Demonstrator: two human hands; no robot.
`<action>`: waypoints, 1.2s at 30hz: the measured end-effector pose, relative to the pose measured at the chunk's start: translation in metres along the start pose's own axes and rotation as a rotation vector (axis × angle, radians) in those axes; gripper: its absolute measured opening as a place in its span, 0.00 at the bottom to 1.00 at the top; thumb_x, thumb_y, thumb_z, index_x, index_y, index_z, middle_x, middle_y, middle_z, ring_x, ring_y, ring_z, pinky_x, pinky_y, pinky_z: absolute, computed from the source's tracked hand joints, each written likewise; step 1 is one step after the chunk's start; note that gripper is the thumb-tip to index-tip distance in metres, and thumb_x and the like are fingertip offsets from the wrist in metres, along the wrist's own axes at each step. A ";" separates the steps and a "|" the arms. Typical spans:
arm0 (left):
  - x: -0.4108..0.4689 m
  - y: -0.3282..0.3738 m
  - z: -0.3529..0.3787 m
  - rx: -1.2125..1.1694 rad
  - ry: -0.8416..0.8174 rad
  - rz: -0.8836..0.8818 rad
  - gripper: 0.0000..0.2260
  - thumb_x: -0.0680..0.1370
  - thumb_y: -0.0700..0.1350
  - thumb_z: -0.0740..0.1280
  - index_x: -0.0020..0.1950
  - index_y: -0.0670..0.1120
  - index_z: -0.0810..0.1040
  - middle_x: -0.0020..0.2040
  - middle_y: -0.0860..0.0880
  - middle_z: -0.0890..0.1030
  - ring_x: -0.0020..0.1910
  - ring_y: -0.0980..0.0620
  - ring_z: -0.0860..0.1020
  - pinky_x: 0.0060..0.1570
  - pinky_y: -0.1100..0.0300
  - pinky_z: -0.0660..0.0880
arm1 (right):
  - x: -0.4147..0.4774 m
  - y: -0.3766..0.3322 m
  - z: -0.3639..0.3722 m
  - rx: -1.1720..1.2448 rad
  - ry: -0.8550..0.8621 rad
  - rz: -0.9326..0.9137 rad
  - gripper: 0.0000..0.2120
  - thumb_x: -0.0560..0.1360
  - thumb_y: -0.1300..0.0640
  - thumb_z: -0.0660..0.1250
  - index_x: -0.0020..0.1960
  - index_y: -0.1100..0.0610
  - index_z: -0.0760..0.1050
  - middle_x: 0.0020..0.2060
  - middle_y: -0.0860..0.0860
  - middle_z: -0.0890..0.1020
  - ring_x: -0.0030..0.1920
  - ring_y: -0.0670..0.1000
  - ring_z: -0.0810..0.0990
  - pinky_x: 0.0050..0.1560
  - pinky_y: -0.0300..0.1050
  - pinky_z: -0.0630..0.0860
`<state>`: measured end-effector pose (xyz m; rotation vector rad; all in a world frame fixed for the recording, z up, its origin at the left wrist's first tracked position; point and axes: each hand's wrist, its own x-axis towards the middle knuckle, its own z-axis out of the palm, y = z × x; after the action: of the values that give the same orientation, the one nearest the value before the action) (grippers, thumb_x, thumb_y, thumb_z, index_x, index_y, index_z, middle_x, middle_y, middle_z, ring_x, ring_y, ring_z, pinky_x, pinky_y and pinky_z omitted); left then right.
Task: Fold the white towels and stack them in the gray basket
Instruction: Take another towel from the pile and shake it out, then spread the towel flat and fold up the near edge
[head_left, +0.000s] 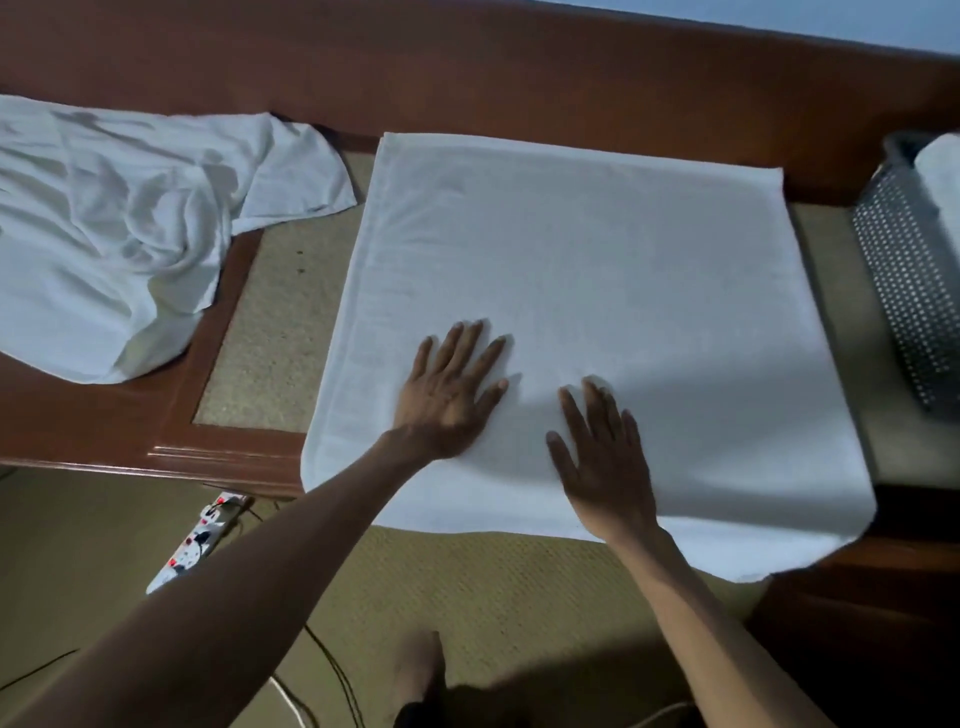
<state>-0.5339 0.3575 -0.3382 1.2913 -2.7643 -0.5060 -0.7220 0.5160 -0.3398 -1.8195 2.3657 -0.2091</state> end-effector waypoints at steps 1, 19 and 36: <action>0.001 0.000 0.000 0.007 0.005 -0.011 0.27 0.85 0.64 0.43 0.84 0.61 0.43 0.84 0.54 0.41 0.83 0.53 0.38 0.81 0.46 0.39 | -0.005 0.017 -0.005 -0.025 -0.033 -0.038 0.30 0.83 0.36 0.40 0.83 0.45 0.48 0.83 0.49 0.45 0.82 0.49 0.41 0.80 0.54 0.45; 0.038 0.203 0.028 -0.412 0.384 0.003 0.17 0.83 0.51 0.62 0.70 0.45 0.76 0.75 0.41 0.69 0.74 0.40 0.67 0.68 0.46 0.67 | -0.126 0.194 -0.028 0.162 0.361 0.487 0.27 0.84 0.45 0.55 0.79 0.57 0.64 0.80 0.57 0.63 0.79 0.59 0.60 0.76 0.57 0.61; 0.061 0.341 0.111 0.157 0.039 0.286 0.31 0.83 0.68 0.45 0.83 0.57 0.54 0.84 0.48 0.53 0.83 0.46 0.49 0.79 0.40 0.48 | -0.169 0.230 0.041 1.400 0.232 1.118 0.20 0.82 0.57 0.66 0.73 0.55 0.69 0.62 0.54 0.79 0.63 0.54 0.80 0.65 0.54 0.76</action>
<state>-0.8450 0.5460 -0.3420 0.8921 -2.9343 -0.2463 -0.8884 0.7367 -0.4199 0.1553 1.9189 -1.4058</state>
